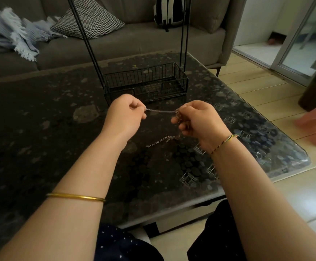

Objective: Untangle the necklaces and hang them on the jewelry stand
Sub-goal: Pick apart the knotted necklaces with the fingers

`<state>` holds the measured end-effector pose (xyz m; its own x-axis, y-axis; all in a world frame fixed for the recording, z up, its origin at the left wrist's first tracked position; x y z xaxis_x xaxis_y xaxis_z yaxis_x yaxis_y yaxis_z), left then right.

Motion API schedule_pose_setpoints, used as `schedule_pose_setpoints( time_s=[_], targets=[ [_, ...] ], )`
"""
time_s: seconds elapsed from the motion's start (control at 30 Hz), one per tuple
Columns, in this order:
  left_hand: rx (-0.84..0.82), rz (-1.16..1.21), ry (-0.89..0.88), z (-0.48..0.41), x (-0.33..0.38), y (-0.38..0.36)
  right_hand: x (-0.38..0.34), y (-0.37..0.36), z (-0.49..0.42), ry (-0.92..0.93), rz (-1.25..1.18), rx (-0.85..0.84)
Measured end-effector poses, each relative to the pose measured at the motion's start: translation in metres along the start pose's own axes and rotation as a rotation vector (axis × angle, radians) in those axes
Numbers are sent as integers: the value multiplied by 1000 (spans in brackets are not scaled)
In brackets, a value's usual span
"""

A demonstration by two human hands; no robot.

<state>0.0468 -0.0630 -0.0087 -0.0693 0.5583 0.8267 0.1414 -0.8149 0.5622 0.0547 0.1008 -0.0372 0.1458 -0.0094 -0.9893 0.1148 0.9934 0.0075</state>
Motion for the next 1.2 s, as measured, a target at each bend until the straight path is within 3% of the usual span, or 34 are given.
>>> schedule_pose_setpoints(
  time_s=[0.23,0.4,0.53,0.8,0.9,1.0,1.2],
  targets=[
    [-50,-27,60,-2,-7,-5,-1,1,0,52,58,-33],
    [-150,298,366,3,-14,-5,-1,3,-1,88,195,14],
    [-209,377,461,7,-17,-6,-2,0,0,119,204,-8],
    [-202,349,446,4,-17,-7,-5,-6,0,154,218,-60],
    [-168,169,386,2,-14,-7,-5,-8,2,174,226,-79],
    [-137,-11,209,0,-9,-7,-6,-10,3,198,254,-106],
    [-399,151,159,8,-6,-23,-9,-13,3,245,262,-154]
  ],
)
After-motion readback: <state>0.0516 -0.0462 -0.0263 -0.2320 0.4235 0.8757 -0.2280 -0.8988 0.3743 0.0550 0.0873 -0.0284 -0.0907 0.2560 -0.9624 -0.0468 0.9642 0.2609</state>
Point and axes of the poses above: each hand's wrist, its own z-axis away from the middle knuckle, its own y-axis out of the back of the hand, x = y × z, the point moved 5 cm from there along -z, towards the middle knuckle, and after that the axes turned 2 degrees about y, right-handed, at the moved point
